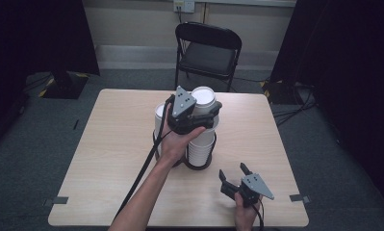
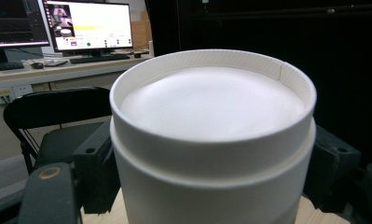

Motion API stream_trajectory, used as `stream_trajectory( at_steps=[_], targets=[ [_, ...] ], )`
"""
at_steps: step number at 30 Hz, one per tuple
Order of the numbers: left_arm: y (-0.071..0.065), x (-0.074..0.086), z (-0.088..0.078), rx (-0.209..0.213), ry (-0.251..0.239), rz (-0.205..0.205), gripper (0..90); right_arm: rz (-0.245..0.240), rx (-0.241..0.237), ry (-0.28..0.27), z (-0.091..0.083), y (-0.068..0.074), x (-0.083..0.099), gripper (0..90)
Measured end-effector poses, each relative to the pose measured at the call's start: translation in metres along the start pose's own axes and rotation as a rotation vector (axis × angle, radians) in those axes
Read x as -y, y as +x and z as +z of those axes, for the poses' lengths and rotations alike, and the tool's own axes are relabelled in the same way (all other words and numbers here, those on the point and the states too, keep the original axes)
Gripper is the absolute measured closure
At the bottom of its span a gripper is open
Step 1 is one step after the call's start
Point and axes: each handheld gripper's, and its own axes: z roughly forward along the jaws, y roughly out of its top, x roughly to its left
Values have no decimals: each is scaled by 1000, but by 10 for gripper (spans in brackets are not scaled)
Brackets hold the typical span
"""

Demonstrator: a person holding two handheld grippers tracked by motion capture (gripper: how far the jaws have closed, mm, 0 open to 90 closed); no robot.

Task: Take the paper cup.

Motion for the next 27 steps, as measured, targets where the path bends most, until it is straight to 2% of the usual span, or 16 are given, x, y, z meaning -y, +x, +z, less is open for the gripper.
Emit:
stream_trajectory(
  at_steps=[3,6,11,21,24,27],
  targets=[
    [1,-4,-5,-12,-25,2,209,1,0,1,0,0,0,170],
    [0,-5,-7,-16,-31,13,209,0,0,-2,0,0,0,170],
    [0,-10,-16,-3,-60,9,209,-2,1,0,0,0,0,170],
    [-3,-11,-30,25,-75,2,209,-3,1,1,0,0,0,170],
    [-5,-12,-33,18,-65,31,209,-3,0,3,0,0,0,170],
    [-5,-13,-37,26,-71,16,209,-2,2,1,1,0,0,170]
  ],
)
